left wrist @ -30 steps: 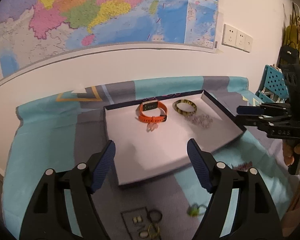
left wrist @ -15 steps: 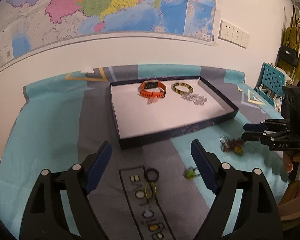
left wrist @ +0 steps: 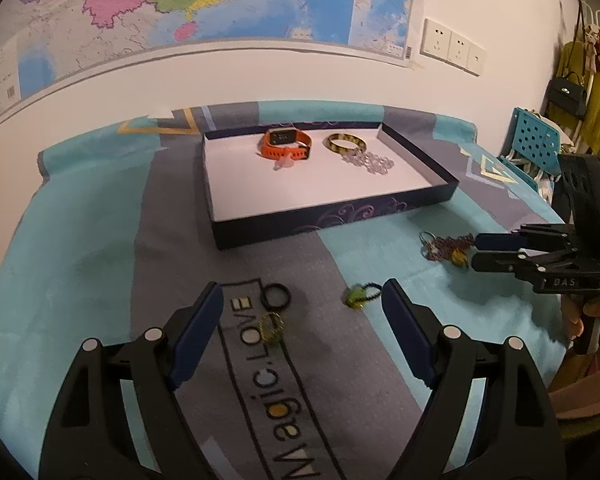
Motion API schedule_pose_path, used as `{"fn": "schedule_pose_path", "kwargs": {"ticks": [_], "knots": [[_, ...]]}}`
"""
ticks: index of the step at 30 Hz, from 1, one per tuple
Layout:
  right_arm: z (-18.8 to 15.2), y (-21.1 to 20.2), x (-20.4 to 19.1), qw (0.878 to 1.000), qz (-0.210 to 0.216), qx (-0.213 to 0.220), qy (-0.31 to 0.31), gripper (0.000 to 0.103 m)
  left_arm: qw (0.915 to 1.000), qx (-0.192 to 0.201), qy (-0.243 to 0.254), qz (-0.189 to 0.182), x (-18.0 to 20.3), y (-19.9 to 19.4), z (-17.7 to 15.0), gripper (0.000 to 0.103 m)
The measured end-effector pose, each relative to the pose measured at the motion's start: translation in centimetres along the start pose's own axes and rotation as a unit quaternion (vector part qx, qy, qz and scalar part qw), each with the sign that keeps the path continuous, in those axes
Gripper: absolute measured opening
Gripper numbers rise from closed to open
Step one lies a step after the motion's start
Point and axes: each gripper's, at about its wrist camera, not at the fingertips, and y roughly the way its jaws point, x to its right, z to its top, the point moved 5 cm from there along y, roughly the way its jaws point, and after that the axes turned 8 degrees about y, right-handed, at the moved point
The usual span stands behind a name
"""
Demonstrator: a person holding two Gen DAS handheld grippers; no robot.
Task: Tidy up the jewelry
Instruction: 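Withdraw both tools from the box, right tool moving toward the beaded keychain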
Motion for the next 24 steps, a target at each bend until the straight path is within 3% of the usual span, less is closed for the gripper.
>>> {"fn": "schedule_pose_path", "kwargs": {"ticks": [10,13,16,24], "knots": [[1.5,0.3,2.5,0.999,-0.022,0.015,0.041,0.04,1.0,-0.006,0.004,-0.005,0.7,0.5,-0.6,0.08],[1.6,0.5,3.0,0.998,-0.027,0.015,0.047,0.031,0.9999,-0.012,-0.008,-0.001,-0.1,0.9,-0.6,0.08],[1.5,1.0,3.7,0.998,-0.032,0.008,0.058,0.03,0.9998,-0.015,-0.014,0.001,-0.8,1.3,-0.5,0.078],[1.3,1.8,2.5,0.999,-0.027,-0.005,0.03,0.03,0.9996,-0.022,-0.018,-0.002,-1.1,2.3,-0.2,0.075]]}}
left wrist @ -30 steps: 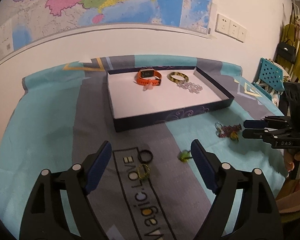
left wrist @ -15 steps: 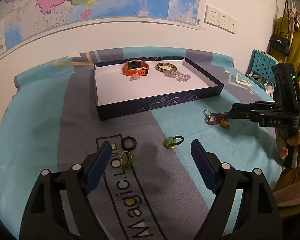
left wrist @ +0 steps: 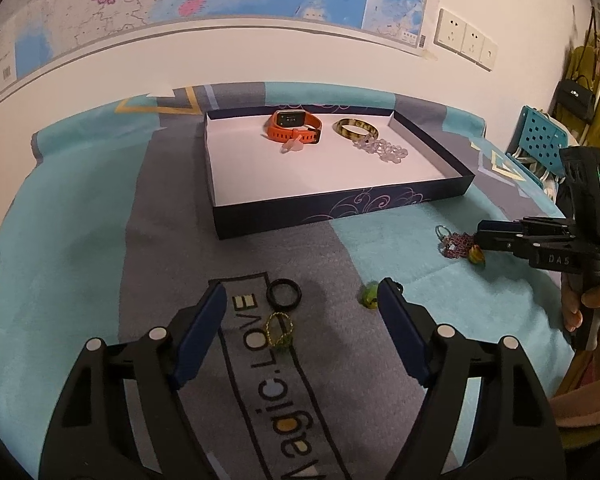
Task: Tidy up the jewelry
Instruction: 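Withdraw both tools from the box, right tool moving toward the beaded keychain, then grasp the dark red beaded keychain with the right tool while the left tool lowers to the black ring, then close the left tool on the black rubber ring while the right tool lifts the keychain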
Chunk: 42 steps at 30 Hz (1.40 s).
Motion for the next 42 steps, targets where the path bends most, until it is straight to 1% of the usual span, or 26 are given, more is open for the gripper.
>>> {"fn": "schedule_pose_path", "kwargs": {"ticks": [7,9,11,12,17,20,23,24,25,27,34,42], "knots": [[0.1,0.4,-0.8,0.999,-0.018,-0.004,-0.033,0.029,0.9998,-0.021,0.003,0.004,-0.1,1.3,0.1,0.067],[0.0,0.4,-0.9,0.999,-0.024,-0.005,-0.043,0.025,0.9997,-0.024,0.006,0.005,-0.2,1.6,0.1,0.063],[0.0,0.4,-1.0,0.999,-0.021,-0.005,-0.048,0.012,0.9996,-0.029,0.006,0.003,-0.2,1.8,0.1,0.06],[0.0,0.4,-1.1,0.999,-0.018,-0.006,-0.048,0.01,0.9995,-0.032,0.005,0.004,-0.2,2.0,0.1,0.059],[0.2,0.0,-1.0,0.999,-0.013,0.003,-0.04,0.007,0.9988,-0.05,0.0,0.001,-0.5,2.9,0.0,0.049],[0.6,-0.4,-1.1,1.0,0.0,0.011,-0.029,0.007,0.9983,-0.055,0.011,0.011,-0.4,3.0,0.0,0.047],[1.0,-0.9,-1.2,0.999,0.01,0.02,-0.023,0.007,0.9979,-0.058,0.02,0.02,-0.3,3.0,-0.1,0.04],[1.2,-1.1,-1.2,0.999,0.013,0.023,-0.022,0.007,0.9978,-0.059,0.023,0.021,-0.2,3.0,-0.1,0.032],[1.4,-1.3,-1.4,0.999,0.017,0.025,-0.023,0.007,0.9977,-0.059,0.024,0.023,-0.2,3.0,-0.1,0.027],[1.6,-1.5,-1.6,0.999,0.021,0.03,-0.023,0.007,0.9977,-0.059,0.024,0.025,-0.3,3.0,-0.1,0.023],[2.7,-2.4,-2.1,0.998,0.037,0.045,-0.018,0.007,0.9981,-0.053,0.022,0.024,-0.2,2.8,0.0,0.023],[3.9,-3.3,-2.5,0.997,0.039,0.064,-0.023,0.006,0.9986,-0.041,0.028,0.02,0.2,2.2,0.6,0.023]]}}
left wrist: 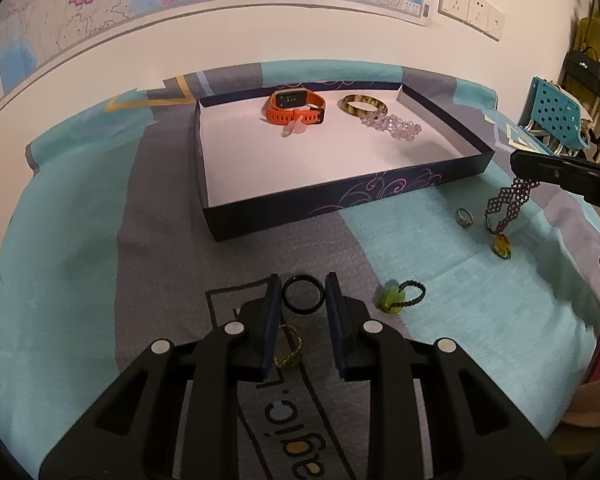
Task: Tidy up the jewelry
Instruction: 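Close the left tool on the black rubber ring while the right tool lifts the keychain, then carry the black ring and beaded keychain over the box with both tools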
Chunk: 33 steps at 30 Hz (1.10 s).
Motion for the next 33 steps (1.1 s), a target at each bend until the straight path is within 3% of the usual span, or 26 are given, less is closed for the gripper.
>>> {"fn": "schedule_pose_path", "kwargs": {"ticks": [33], "knots": [[5.1,-0.9,-1.4,0.998,0.0,0.037,-0.043,0.006,0.9986,0.045,0.025,-0.012,0.8,-1.0,4.7,0.023]]}}
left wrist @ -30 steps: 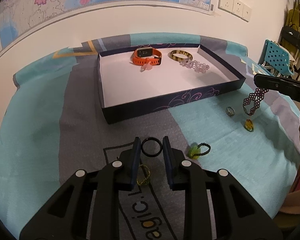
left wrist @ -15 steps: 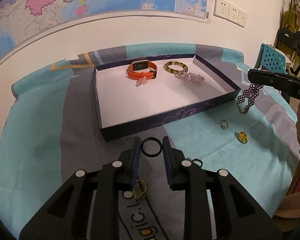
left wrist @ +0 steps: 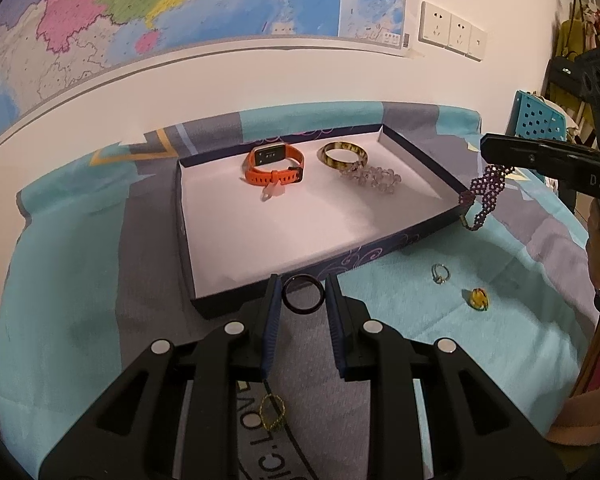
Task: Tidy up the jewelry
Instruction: 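Carry the black ring and beaded keychain over the box with both tools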
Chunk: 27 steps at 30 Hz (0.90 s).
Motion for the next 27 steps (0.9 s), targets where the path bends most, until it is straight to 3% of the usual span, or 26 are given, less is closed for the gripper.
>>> {"fn": "schedule_pose_path", "kwargs": {"ticks": [27], "knots": [[3.2,4.3,-0.2,1.0,0.005,-0.01,-0.01,0.006,0.9999,0.008,0.004,-0.01,-0.5,2.4,3.9,0.023]]}}
